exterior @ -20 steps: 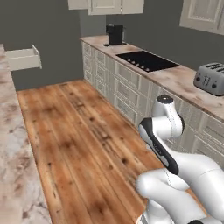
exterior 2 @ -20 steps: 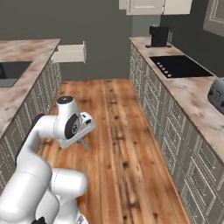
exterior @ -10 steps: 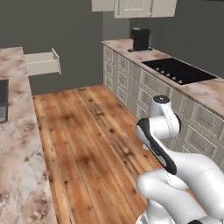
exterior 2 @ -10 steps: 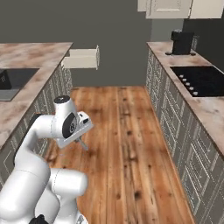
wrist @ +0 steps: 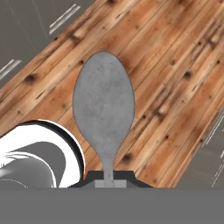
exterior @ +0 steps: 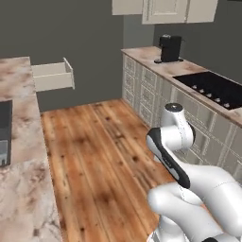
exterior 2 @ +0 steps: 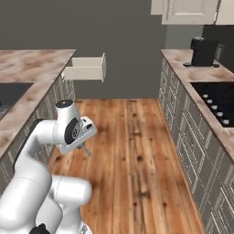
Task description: Organize the utensils by type. Pick up the wooden spoons from the counter and place them in the open cabinet. Then pick up the metallic utensils from the counter and place them in the open drawer.
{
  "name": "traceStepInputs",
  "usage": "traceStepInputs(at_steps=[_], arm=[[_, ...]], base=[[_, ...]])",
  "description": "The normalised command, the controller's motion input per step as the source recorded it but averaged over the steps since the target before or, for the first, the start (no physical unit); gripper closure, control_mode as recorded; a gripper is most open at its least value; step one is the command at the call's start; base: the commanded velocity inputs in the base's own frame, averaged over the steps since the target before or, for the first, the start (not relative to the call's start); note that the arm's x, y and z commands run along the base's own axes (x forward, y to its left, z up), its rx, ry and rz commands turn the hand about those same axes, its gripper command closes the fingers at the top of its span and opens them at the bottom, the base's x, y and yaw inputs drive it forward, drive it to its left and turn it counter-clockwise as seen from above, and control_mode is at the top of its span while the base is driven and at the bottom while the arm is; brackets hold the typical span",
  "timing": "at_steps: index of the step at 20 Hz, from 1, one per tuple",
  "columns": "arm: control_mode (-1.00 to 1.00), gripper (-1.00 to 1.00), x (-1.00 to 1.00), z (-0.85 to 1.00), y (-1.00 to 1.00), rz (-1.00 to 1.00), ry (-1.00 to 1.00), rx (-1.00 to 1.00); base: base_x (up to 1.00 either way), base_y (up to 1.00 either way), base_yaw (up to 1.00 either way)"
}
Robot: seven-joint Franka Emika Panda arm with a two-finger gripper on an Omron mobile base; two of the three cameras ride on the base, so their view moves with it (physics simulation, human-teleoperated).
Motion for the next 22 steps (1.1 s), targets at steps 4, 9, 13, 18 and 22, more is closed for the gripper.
traceStepInputs(at_steps=[4,9,13,18,22], arm=[[1.00,1.00,0.00,0.00,0.00,0.00,0.00,0.00],[1.00,1.00,0.00,0.00,0.00,0.00,0.00,0.00],[1.00,1.00,0.00,0.00,0.00,0.00,0.00,0.00],[1.00,1.00,0.00,0.00,0.00,0.00,0.00,0.00],[1.00,1.00,0.00,0.00,0.00,0.00,0.00,0.00]], base=[[1.00,0.24,0.09],[1.00,0.23,0.10],[1.00,0.30,0.15],[1.00,0.42,0.06],[1.00,0.52,0.00]])
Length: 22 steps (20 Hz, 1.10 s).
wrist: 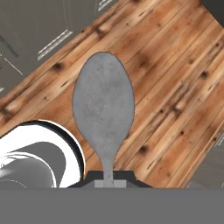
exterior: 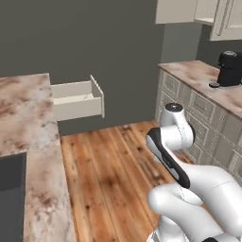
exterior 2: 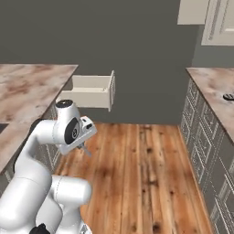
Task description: Organize the utensils by type. Pick up the wooden spoons from the counter and place them in the open cabinet. Then pick up the metallic utensils from the counter and place them in the open drawer.
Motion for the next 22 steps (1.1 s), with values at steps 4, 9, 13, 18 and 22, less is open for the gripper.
traceStepInputs(at_steps=[4,9,13,18,22], arm=[[1.00,1.00,0.00,0.00,0.00,0.00,0.00,0.00],[1.00,1.00,0.00,0.00,0.00,0.00,0.00,0.00],[1.00,1.00,0.00,0.00,0.00,0.00,0.00,0.00],[1.00,1.00,0.00,0.00,0.00,0.00,0.00,0.00],[1.00,1.00,0.00,0.00,0.00,0.00,0.00,0.00]], base=[[0.98,0.52,0.00],[0.96,0.50,0.00],[0.89,0.39,0.00],[0.76,0.43,0.00],[0.60,0.45,0.03]])
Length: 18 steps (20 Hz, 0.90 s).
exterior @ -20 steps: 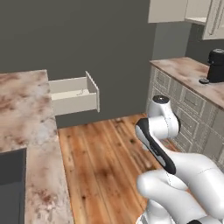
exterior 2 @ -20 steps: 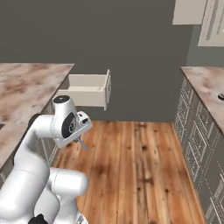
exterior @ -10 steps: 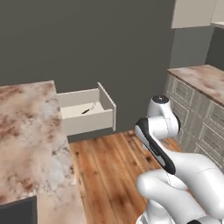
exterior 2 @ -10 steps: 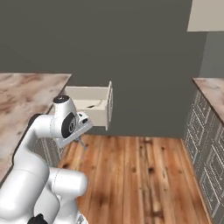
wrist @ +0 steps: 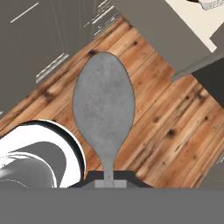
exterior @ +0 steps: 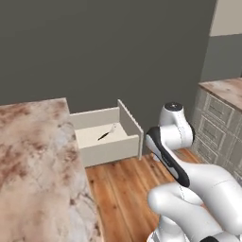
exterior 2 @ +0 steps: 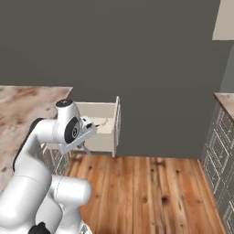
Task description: Organize the utensils by type. Pick up the wooden spoons from the counter and place them in the open cabinet. Then pick up the metallic utensils from the counter and place them in the open drawer.
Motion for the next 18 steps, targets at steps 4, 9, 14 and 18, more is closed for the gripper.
traceStepInputs(at_steps=[4,9,14,18], arm=[[1.00,1.00,0.00,0.00,0.00,0.00,0.00,0.00],[1.00,1.00,0.00,0.00,0.00,0.00,0.00,0.00],[1.00,1.00,0.00,0.00,0.00,0.00,0.00,0.00],[1.00,1.00,0.00,0.00,0.00,0.00,0.00,0.00]], base=[[0.57,0.48,0.00],[0.75,0.33,0.07],[0.75,0.21,0.19],[0.60,0.17,0.19]])
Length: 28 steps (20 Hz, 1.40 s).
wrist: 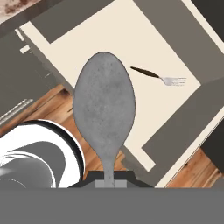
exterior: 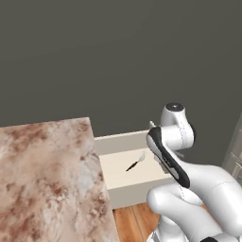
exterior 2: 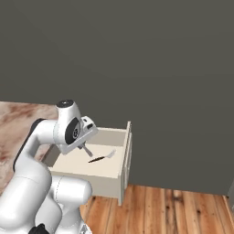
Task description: Organize the utensils by type. Pick up the wooden spoons from the counter and place them in the open cabinet. Then pick up the metallic utensils from the counter and place them in the open drawer.
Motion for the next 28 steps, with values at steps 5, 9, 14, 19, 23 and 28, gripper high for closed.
traceStepInputs(at_steps=[5,9,14,19,23,28], arm=[[1.00,1.00,0.00,0.00,0.00,0.00,0.00,0.00],[1.00,1.00,0.00,0.00,0.00,0.00,0.00,0.00],[-1.00,1.00,0.00,0.00,0.00,0.00,0.00,0.00],[-1.00,1.00,0.14,0.00,0.00,0.00,0.01,0.11],[-1.00,1.00,0.46,-0.17,-0.02,0.00,0.10,0.25],[-1.00,1.00,0.87,-0.40,0.02,0.05,0.20,0.10]], base=[[0.10,0.07,0.03],[0.05,0.00,0.00],[0.00,0.00,0.00],[0.00,0.00,0.00],[0.00,0.00,0.00],[0.00,0.00,0.00]])
